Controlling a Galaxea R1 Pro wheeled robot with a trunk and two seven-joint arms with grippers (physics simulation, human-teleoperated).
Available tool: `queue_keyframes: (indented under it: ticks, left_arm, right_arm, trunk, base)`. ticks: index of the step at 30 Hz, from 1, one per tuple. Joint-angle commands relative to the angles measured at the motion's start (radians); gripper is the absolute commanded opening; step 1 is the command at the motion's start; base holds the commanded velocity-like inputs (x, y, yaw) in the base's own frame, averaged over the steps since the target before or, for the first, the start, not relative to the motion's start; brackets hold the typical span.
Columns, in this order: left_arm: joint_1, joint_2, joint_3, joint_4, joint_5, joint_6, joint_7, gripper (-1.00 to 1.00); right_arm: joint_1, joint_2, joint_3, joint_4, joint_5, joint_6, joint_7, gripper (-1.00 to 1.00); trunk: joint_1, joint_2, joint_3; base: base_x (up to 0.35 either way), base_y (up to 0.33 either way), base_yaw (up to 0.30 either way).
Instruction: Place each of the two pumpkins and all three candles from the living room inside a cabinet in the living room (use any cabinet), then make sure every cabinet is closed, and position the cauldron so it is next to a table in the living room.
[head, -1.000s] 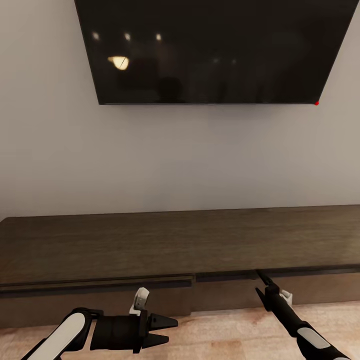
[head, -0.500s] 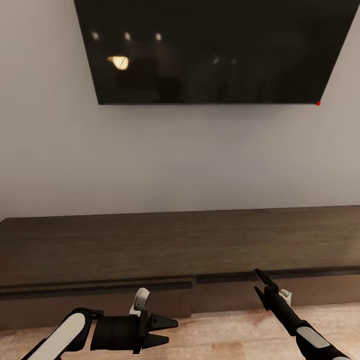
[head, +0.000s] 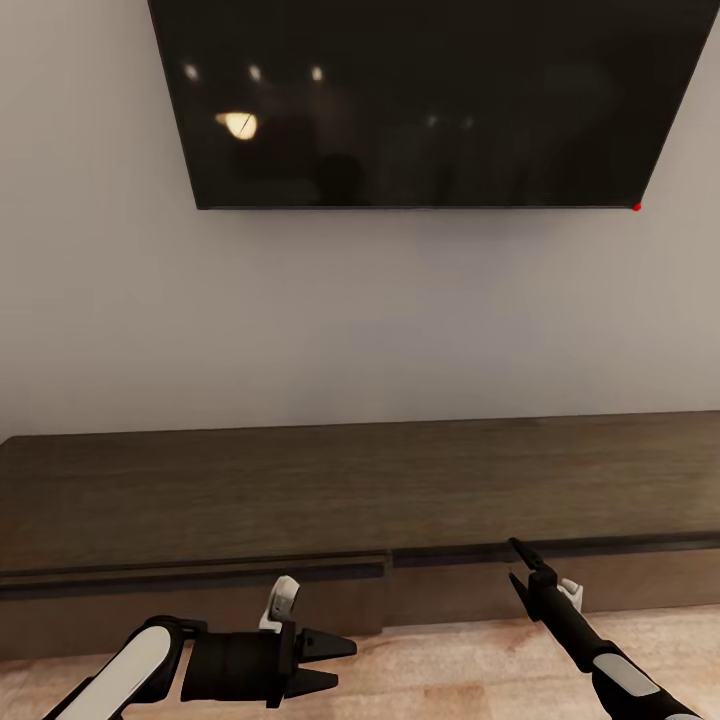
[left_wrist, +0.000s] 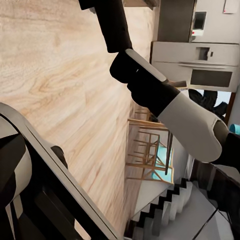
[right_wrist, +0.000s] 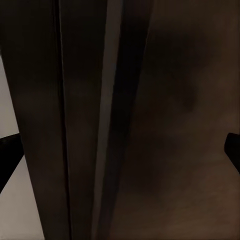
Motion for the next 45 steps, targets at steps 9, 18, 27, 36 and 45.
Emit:
queue_keyframes:
  ticks: [9,18,27,36,45]
  left_arm:
    - [-0.001,0.001,-0.002,0.0,-0.003,0.001,-0.004,1.0]
    - [-0.001,0.001,-0.002,0.0,-0.002,0.001,-0.004,1.0]
    - [-0.001,0.001,-0.001,0.0,-0.002,0.001,-0.004,1.0]
    - [-0.001,0.001,-0.002,0.0,-0.003,0.001,-0.004,1.0]
    - [-0.001,0.001,-0.003,0.0,-0.003,0.001,-0.004,1.0]
  right_arm:
    - [-0.001,-0.001,0.01,-0.001,-0.01,0.008,0.005,-1.0]
    - [-0.001,-0.001,0.057,0.001,-0.011,0.008,0.007,-1.0]
    - [-0.001,-0.001,0.058,0.001,-0.011,0.008,0.007,-1.0]
    - [-0.001,-0.001,0.058,0.001,-0.011,0.008,0.006,-1.0]
    - [-0.001,-0.001,0.058,0.001,-0.012,0.008,0.004,-1.0]
  trunk:
    - [0.0,0.0,-0.001]
    - [0.0,0.0,-0.001]
    - [0.0,0.0,-0.001]
    - [0.0,0.0,-0.001]
    - [0.0,0.0,-0.001]
  base:
    - [0.0,0.0,0.0]
    - [0.0,0.0,0.0]
    - [-0.002,0.0,0.0]
    - [-0.037,0.0,0.0]
    - [-0.001,0.0,0.0]
